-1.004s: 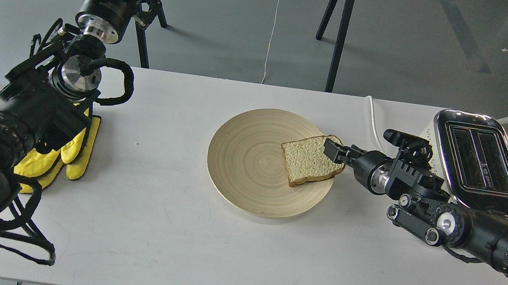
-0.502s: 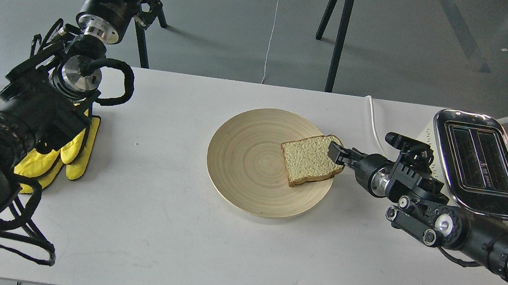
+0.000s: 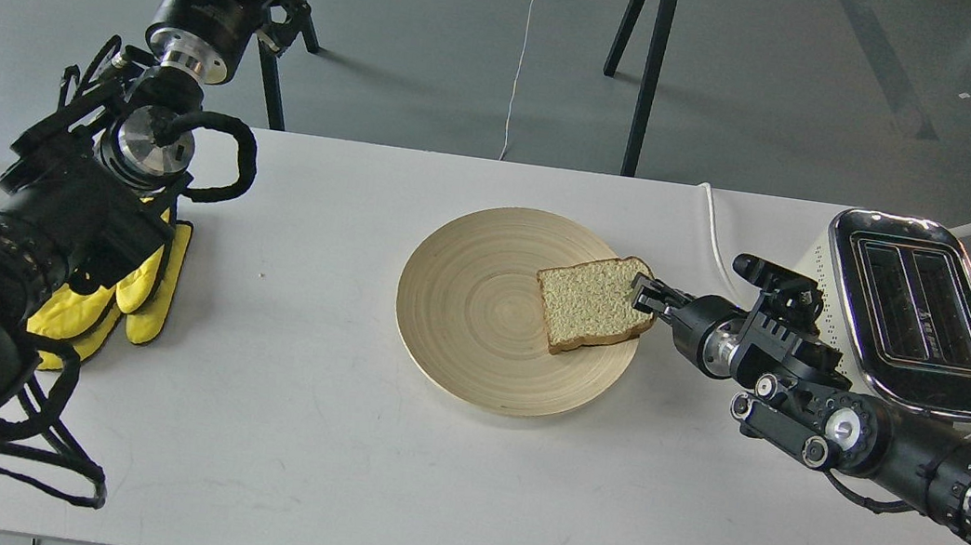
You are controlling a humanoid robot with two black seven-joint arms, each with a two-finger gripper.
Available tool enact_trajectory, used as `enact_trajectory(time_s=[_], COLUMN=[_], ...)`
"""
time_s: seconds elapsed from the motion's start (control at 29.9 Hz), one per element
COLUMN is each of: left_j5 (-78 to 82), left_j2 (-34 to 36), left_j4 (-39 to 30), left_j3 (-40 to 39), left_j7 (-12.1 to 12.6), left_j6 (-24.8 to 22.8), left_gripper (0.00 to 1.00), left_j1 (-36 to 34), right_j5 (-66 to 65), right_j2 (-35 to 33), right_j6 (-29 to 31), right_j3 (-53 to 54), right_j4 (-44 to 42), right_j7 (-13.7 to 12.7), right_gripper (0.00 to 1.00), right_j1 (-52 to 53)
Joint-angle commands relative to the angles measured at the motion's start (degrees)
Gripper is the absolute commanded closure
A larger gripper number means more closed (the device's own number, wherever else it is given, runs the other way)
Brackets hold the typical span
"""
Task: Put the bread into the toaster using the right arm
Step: 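Close the right gripper on the bread slice's edge, then lift the bread slice and carry it above the toaster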
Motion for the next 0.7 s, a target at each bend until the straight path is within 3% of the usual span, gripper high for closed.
enact_trajectory(time_s=[0.0, 0.37, 0.5, 0.67], left_j5=[0.0, 0.0, 0.0, 0.0], left_j2=[0.0, 0.0, 0.0, 0.0], left_j4=[0.0, 0.0, 0.0, 0.0], left_j3=[0.0, 0.0, 0.0, 0.0], left_j7=[0.0, 0.0, 0.0, 0.0], left_j6=[0.0, 0.0, 0.0, 0.0], left_gripper=[0.00, 0.00, 0.00, 0.00], left_j1=[0.0, 0.0, 0.0, 0.0], right_j5=[0.0, 0.5, 0.5, 0.5], right_j2=[0.0, -1.7, -8.9, -21.5], right_j6=[-0.4, -0.2, -0.2, 0.5], right_j3=[0.3, 3.5, 4.4, 4.3], right_j4=[0.0, 6.3, 15.5, 25.7], right_j7=[-0.3, -0.6, -3.7, -4.4], right_gripper=[0.93, 0.99, 0.99, 0.99], right_j1=[0.2, 1.7, 5.2, 13.4])
